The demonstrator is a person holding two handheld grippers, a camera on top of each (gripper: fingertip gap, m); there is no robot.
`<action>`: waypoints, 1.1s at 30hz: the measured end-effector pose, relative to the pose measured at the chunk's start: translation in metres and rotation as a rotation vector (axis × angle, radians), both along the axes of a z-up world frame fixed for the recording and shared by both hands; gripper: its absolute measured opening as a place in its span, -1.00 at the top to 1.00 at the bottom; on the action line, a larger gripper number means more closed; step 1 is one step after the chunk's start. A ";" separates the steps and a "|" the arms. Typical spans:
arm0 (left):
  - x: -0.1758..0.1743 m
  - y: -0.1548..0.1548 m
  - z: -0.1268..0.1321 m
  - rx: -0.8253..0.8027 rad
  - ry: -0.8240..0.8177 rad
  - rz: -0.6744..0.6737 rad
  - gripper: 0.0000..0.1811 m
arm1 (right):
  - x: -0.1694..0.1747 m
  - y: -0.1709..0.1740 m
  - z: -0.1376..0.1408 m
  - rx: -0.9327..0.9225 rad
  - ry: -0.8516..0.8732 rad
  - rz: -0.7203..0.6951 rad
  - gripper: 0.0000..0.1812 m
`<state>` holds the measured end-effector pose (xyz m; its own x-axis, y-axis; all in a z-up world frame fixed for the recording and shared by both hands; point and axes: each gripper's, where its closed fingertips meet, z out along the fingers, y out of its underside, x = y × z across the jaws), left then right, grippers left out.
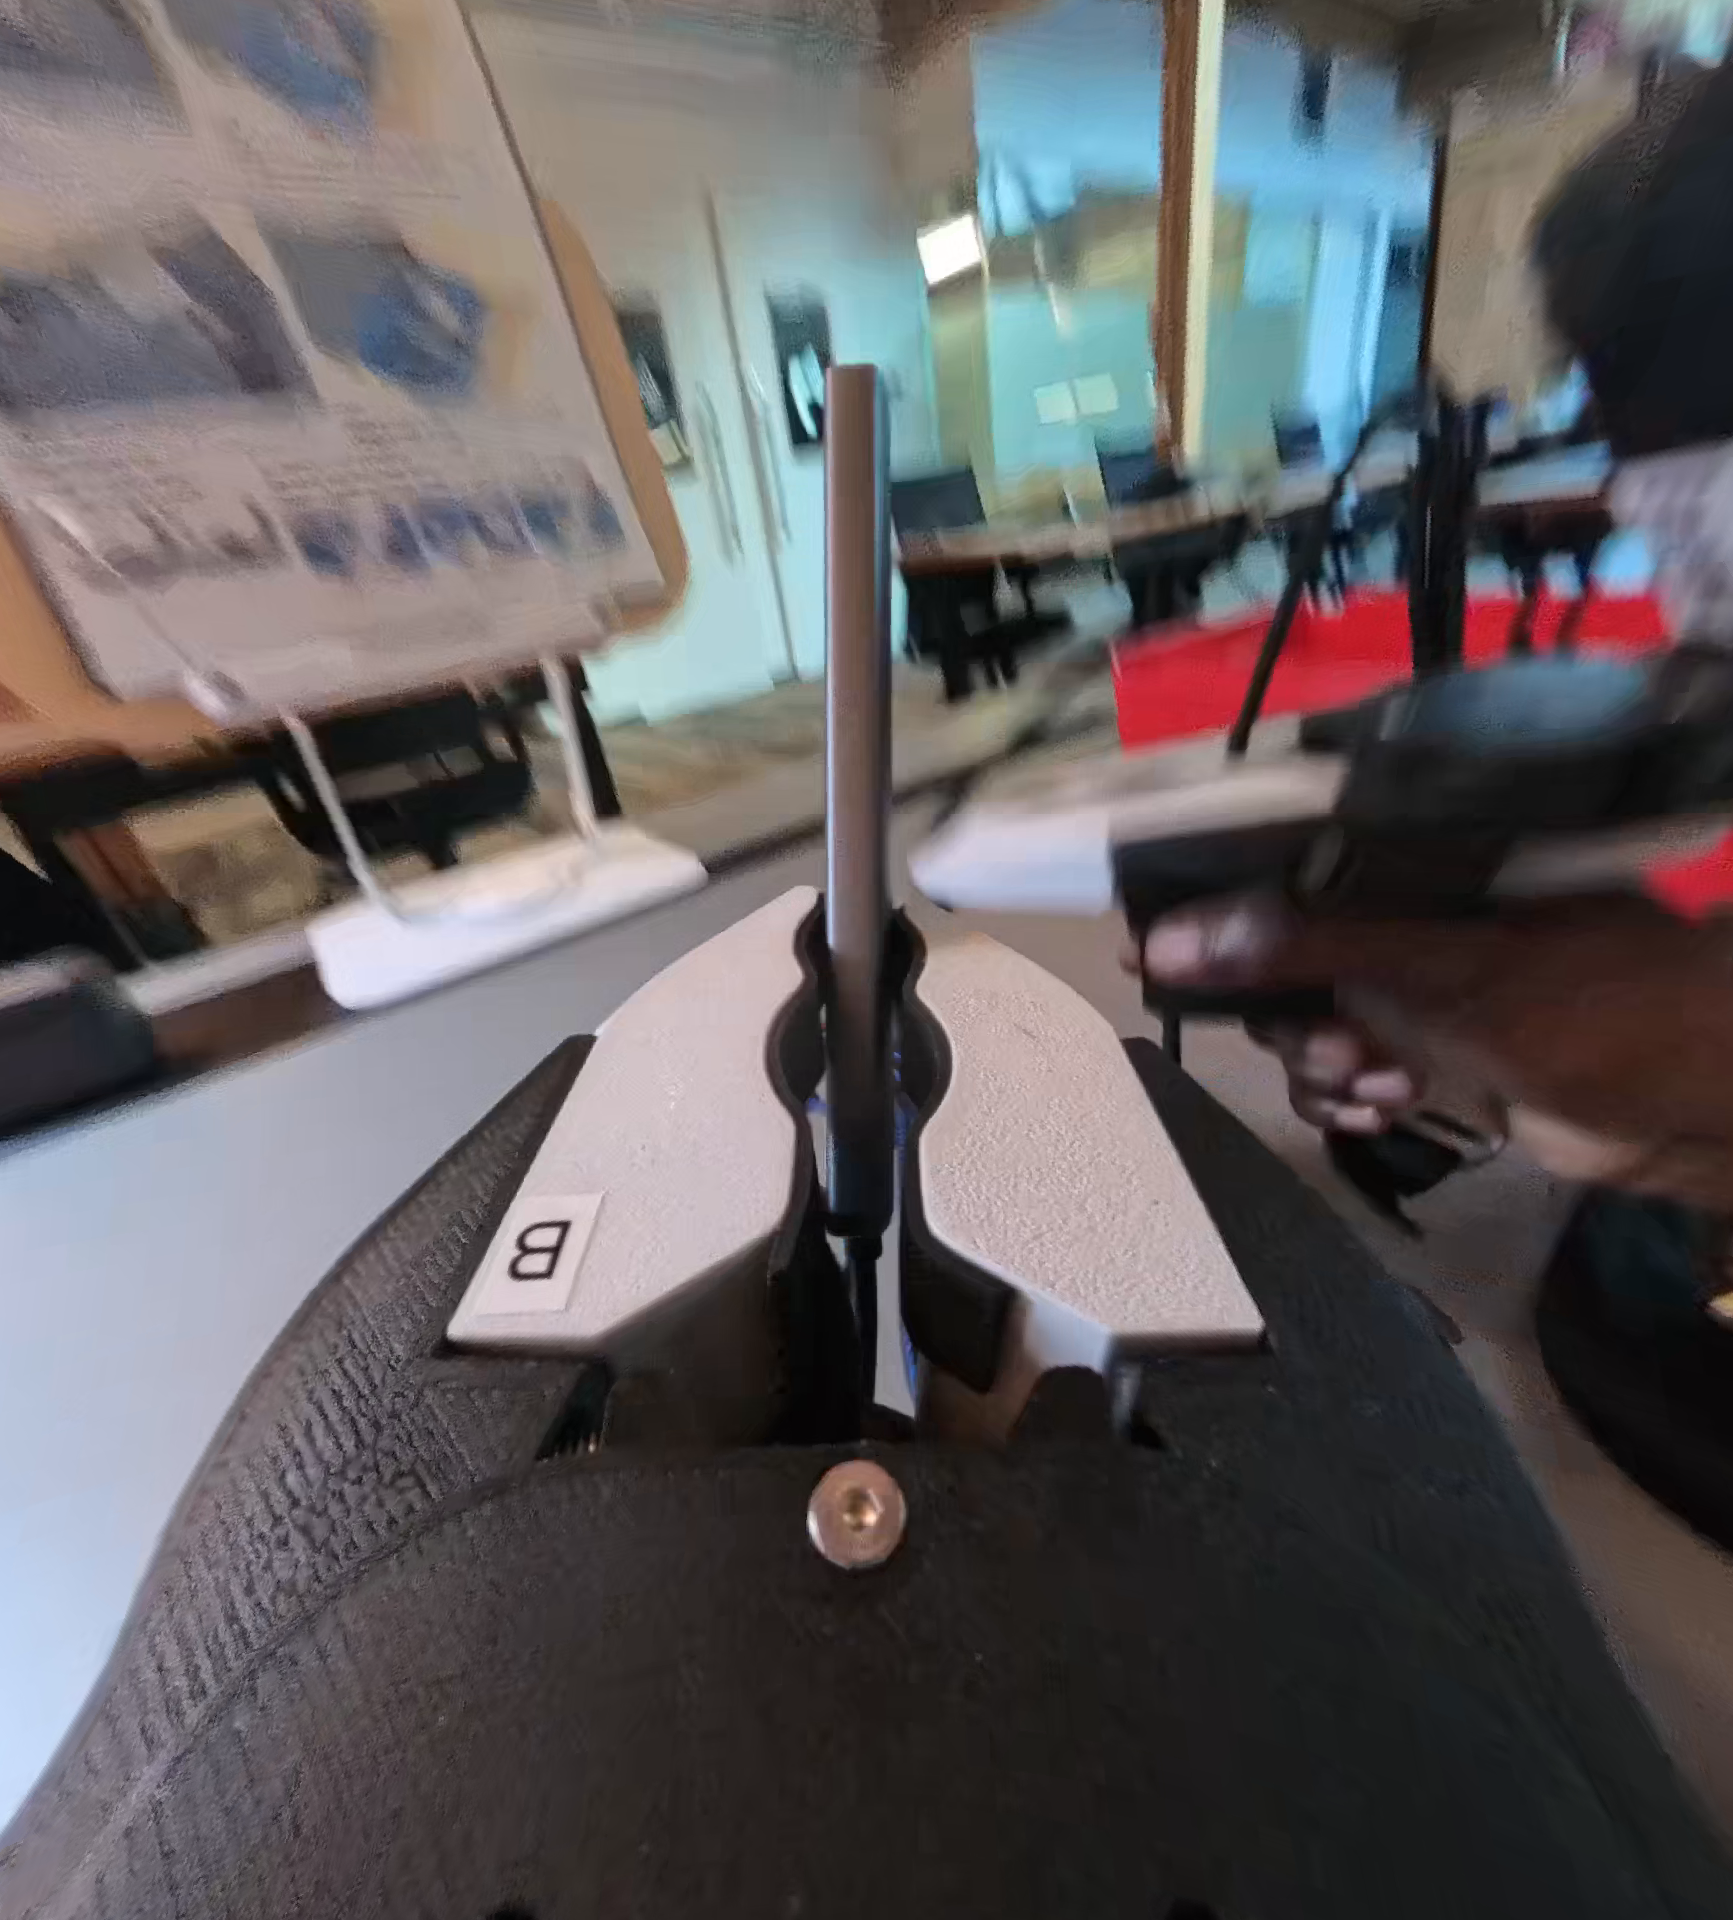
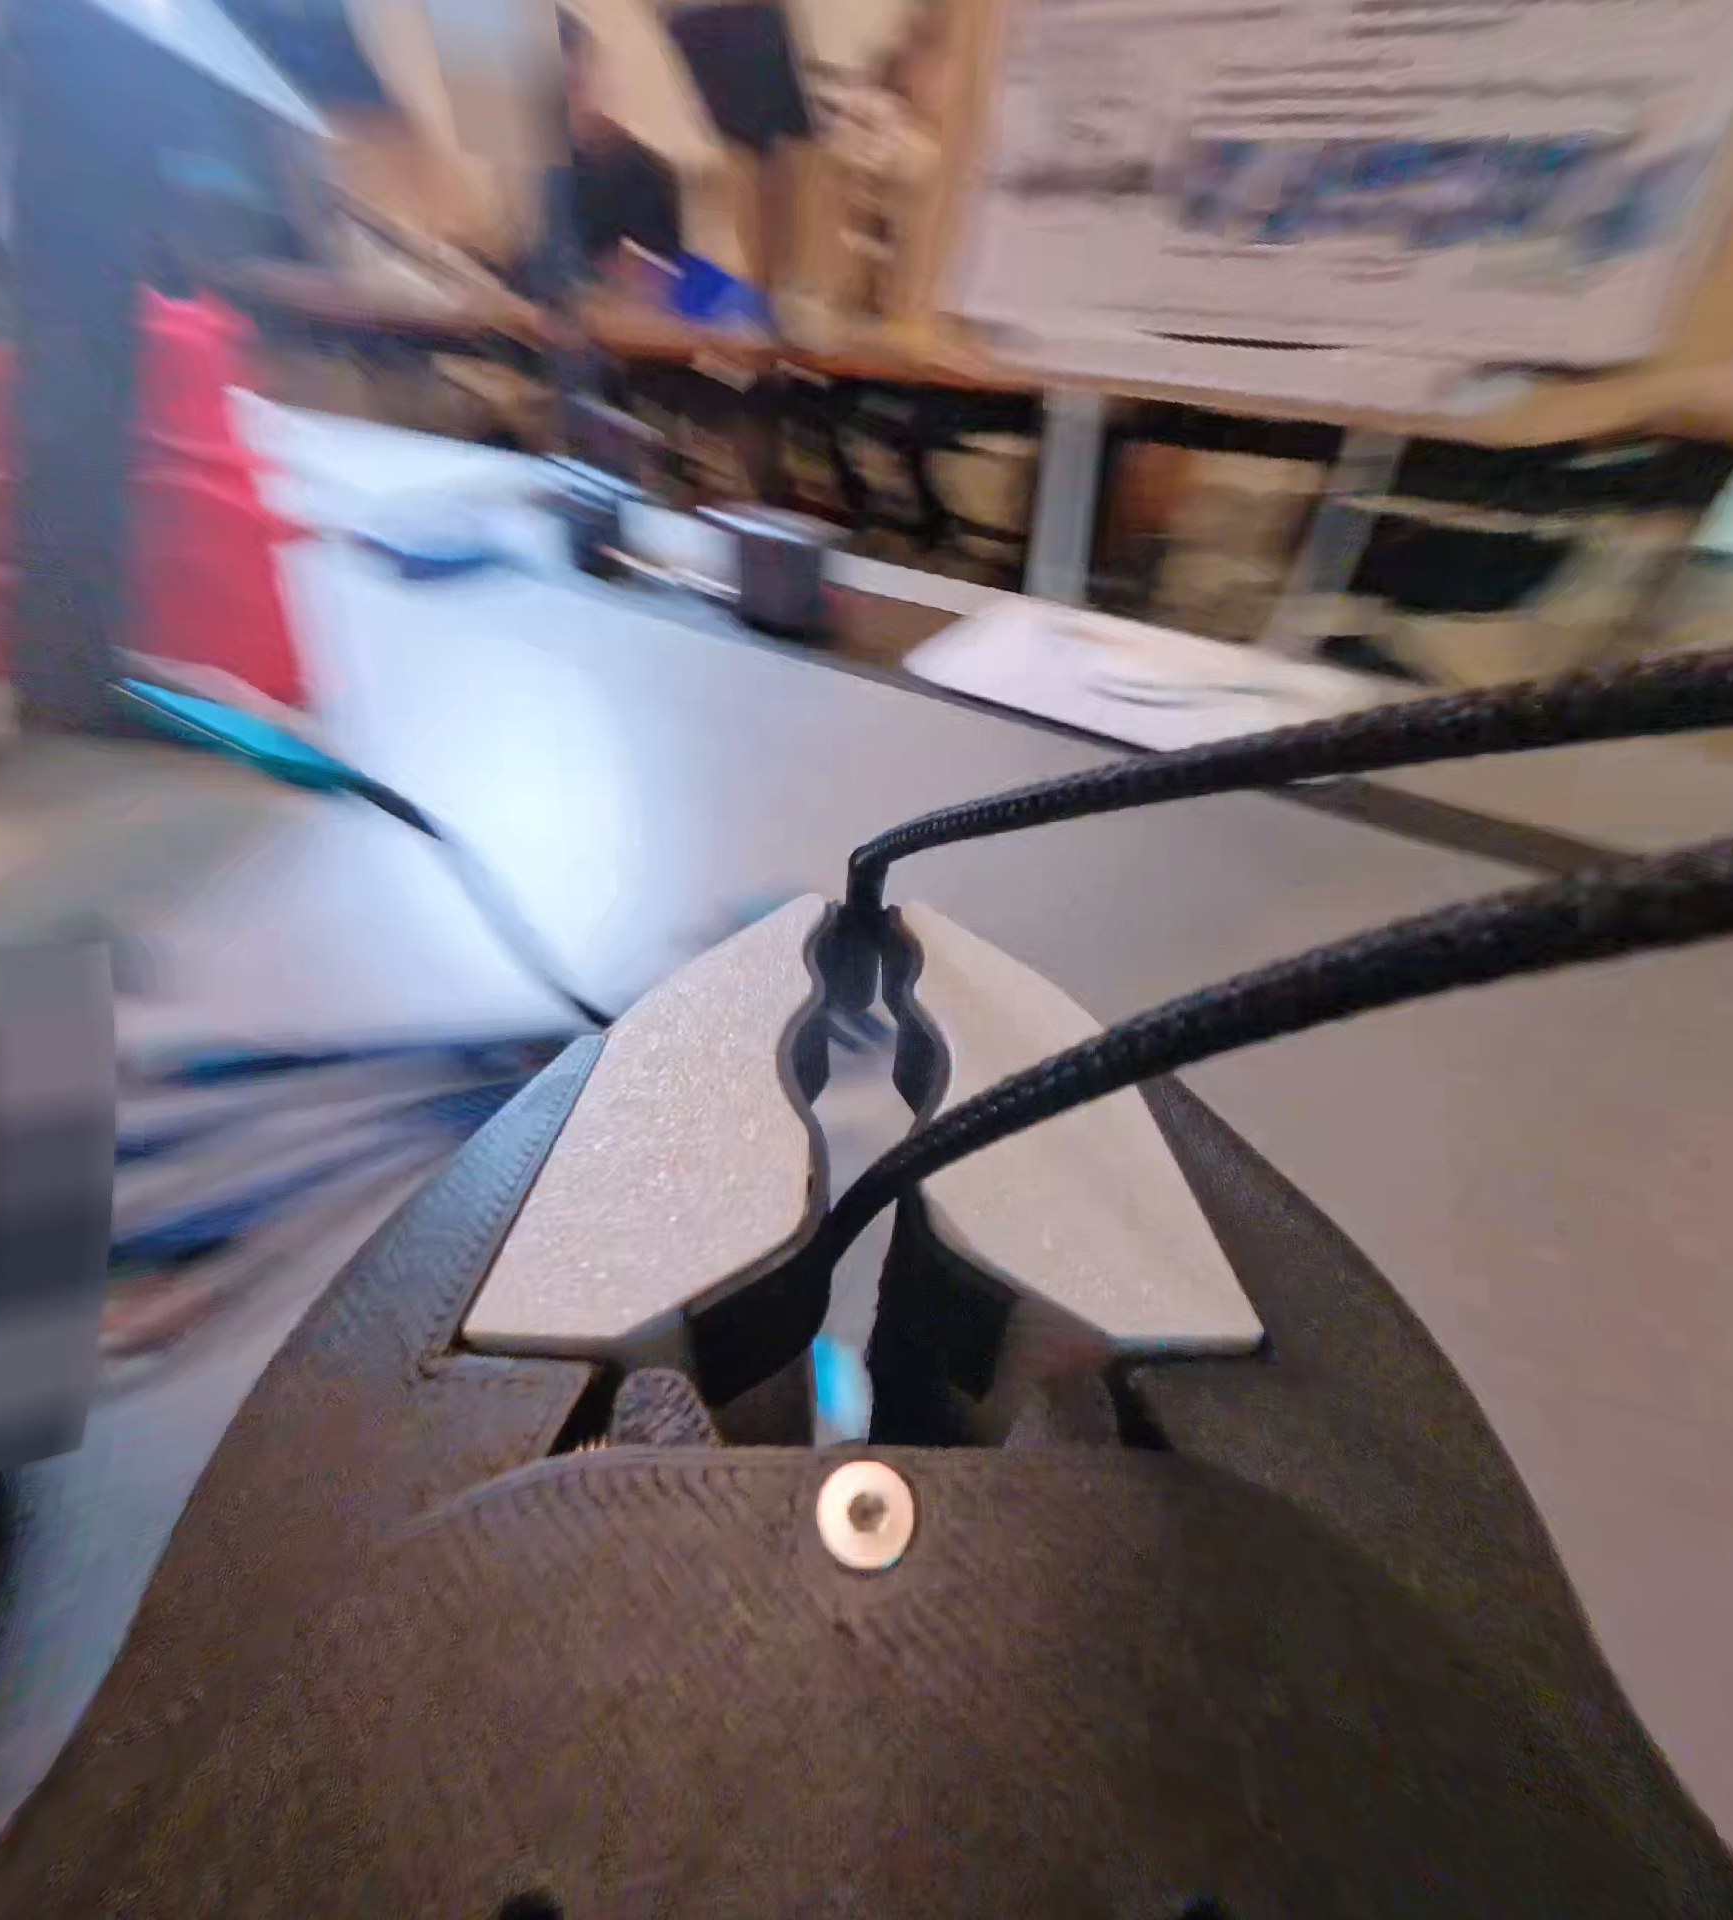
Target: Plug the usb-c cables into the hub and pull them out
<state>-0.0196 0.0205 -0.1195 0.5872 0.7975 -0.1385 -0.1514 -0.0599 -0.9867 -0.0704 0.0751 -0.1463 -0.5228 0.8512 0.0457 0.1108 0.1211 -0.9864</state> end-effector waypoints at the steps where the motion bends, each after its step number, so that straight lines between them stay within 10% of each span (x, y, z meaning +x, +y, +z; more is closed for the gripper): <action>1: 0.004 -0.010 0.017 0.052 0.053 0.031 0.90 | -0.003 0.008 0.000 -0.021 -0.008 -0.012 0.92; 5: -0.017 -0.047 0.002 0.255 -0.133 0.073 0.90 | 0.006 0.000 0.018 -0.386 -0.113 0.143 0.92; 11: -0.022 -0.062 0.002 0.435 -0.230 -0.005 0.90 | 0.020 -0.004 0.022 -0.325 -0.210 0.297 0.92; 20: -0.015 -0.044 0.000 0.320 -0.199 -0.045 0.90 | 0.090 0.025 0.115 -0.216 -0.326 0.665 0.92; 27: -0.015 -0.049 0.003 0.324 -0.179 -0.024 0.90 | 0.097 0.104 0.208 -0.181 -0.334 0.631 0.92; 33: -0.015 -0.048 0.001 0.315 -0.189 -0.025 0.90 | 0.071 0.181 0.204 -0.165 -0.454 0.410 0.92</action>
<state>-0.0350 -0.0270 -0.1185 0.5990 0.7685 0.2248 0.0381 0.2531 -0.9667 0.0002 0.2562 0.0578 -0.7443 0.5543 -0.3725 0.4999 0.0925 -0.8611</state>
